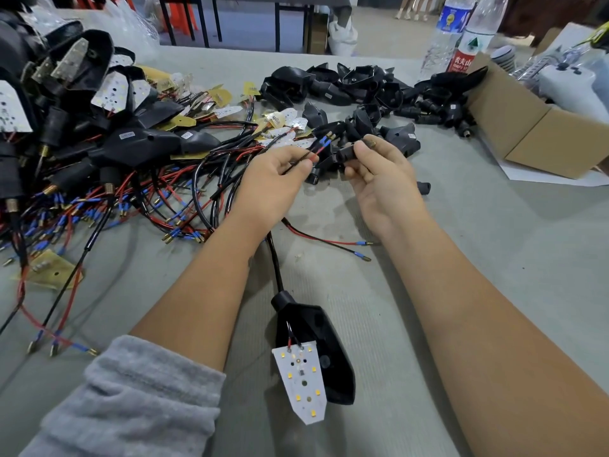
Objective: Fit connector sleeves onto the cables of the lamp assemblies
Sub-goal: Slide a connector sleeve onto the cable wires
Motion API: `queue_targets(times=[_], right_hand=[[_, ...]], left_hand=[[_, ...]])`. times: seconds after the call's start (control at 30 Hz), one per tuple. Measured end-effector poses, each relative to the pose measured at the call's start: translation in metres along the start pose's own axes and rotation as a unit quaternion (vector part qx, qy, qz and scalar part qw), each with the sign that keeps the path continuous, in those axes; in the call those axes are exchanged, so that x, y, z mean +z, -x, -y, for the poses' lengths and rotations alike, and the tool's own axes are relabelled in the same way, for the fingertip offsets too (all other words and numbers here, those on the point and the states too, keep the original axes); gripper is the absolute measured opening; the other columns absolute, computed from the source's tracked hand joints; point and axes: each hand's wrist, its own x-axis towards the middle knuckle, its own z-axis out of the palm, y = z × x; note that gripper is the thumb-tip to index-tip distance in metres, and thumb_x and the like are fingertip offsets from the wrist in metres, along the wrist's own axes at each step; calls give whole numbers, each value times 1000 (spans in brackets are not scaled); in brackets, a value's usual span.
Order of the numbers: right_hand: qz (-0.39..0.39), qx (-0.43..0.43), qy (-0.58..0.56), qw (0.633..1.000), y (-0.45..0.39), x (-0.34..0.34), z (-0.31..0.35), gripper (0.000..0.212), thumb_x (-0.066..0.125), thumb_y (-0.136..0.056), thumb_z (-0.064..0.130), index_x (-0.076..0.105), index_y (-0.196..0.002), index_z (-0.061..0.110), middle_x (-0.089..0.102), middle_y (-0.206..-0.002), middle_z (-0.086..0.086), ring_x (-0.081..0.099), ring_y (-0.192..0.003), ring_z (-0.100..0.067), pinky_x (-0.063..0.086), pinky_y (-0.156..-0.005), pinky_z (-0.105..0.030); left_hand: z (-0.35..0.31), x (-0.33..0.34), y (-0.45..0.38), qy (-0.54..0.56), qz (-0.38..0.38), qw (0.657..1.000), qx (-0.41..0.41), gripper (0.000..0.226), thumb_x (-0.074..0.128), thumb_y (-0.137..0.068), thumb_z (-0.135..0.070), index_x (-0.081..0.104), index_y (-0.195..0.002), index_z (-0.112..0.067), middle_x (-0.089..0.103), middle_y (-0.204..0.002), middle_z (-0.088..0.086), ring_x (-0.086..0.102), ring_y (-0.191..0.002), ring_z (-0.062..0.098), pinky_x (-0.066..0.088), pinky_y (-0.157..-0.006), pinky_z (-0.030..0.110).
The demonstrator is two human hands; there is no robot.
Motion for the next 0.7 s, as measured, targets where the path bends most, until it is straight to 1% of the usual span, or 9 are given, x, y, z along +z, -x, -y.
queue_targets(times=[0.07,0.13,0.2,0.27,0.37,0.43,0.5,0.6,0.7], right_hand=[[-10,10,-19,1000,-1,-1,1,13,57,-94,-2,54,-103,8,58,-94,-12,57,-65,-14,51,-58,-20],[-14,21,-40,999,-3,-2,1,12,55,-95,0,54,-103,9,61,-90,-11,61,-65,-15,53,-60,-21],[-7,31,-64,997,-3,-3,2,10,54,-96,0,53,-102,9,63,-87,-11,64,-67,-18,56,-61,-23],[-1,37,-74,997,-3,-3,2,9,54,-97,1,54,-100,9,62,-88,-12,66,-65,-21,57,-59,-25],[-5,37,-77,996,-2,-2,2,7,54,-97,3,53,-101,9,60,-92,-14,69,-58,-21,57,-56,-25],[-14,35,-79,996,-2,-2,3,6,54,-98,5,52,-102,10,59,-96,-14,69,-56,-20,56,-54,-24],[-17,34,-64,997,-2,-2,3,7,55,-98,7,53,-102,11,60,-92,-13,68,-57,-19,55,-53,-23],[-10,36,-42,998,0,-2,4,10,56,-97,7,53,-104,13,62,-93,-13,70,-62,-20,54,-54,-23],[9,29,1,1000,2,-2,4,15,55,-96,3,52,-108,11,63,-97,-15,71,-67,-22,55,-56,-23]], left_hand=[[-1,0,1,-9,13,1000,-5,28,62,-93,-13,70,-81,-37,65,-72,-12,53,-68,3,42,-69,15],[-3,-1,2,-15,19,1000,-13,25,64,-91,-16,72,-80,-36,63,-71,2,47,-68,8,38,-64,18],[-6,0,3,-10,23,999,-21,22,65,-90,-16,73,-80,-34,67,-84,22,50,-74,13,39,-70,23],[-9,0,4,-5,26,999,-25,20,65,-89,-14,74,-82,-30,67,-98,26,52,-78,14,40,-73,25],[-10,0,5,-10,27,999,-30,18,65,-89,-14,75,-81,-28,67,-98,26,52,-78,14,40,-73,24],[-9,1,4,-12,31,999,-32,17,65,-88,-13,74,-81,-26,65,-88,26,50,-76,16,39,-72,26],[-7,1,4,-12,35,999,-33,16,65,-89,-13,74,-82,-24,61,-79,15,48,-73,14,37,-68,23],[-5,-1,3,-12,26,999,-19,14,66,-90,-14,74,-83,-24,59,-67,-3,44,-59,2,34,-56,9],[-5,-2,3,-1,22,1000,-2,14,67,-90,-17,73,-82,-27,63,-71,-6,46,-63,2,37,-60,10]])
